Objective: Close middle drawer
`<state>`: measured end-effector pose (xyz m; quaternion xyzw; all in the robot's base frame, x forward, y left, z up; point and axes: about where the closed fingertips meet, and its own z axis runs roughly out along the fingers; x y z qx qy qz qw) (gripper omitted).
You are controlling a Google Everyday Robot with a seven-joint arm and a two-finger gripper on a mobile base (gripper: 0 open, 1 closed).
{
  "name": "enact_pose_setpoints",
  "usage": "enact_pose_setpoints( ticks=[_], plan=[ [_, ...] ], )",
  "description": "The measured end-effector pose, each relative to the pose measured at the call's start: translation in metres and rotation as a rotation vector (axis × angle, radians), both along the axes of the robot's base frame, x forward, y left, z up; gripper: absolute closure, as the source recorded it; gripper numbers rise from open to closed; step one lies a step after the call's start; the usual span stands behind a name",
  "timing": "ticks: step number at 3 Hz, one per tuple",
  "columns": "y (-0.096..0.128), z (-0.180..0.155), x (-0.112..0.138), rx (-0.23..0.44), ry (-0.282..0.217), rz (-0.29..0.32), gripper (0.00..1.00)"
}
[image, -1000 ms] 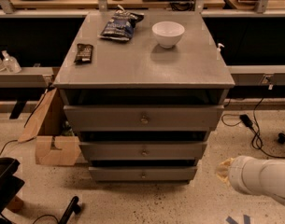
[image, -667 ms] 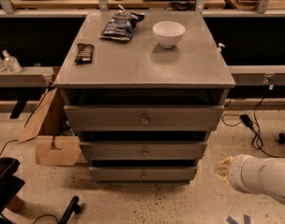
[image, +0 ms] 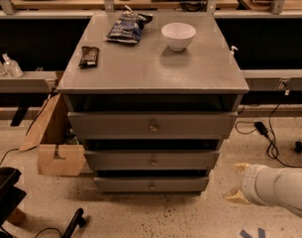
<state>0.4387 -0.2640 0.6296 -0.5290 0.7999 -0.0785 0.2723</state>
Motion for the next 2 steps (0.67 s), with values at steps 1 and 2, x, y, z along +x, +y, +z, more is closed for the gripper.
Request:
enact_pose_setpoints(
  ticks=[1,2],
  plan=[
    [0.0007,0.0006,0.0002,-0.001,-0.001,0.002,0.00],
    [0.0007,0.0006,0.0002,-0.001,-0.001,0.002,0.00]
  ],
)
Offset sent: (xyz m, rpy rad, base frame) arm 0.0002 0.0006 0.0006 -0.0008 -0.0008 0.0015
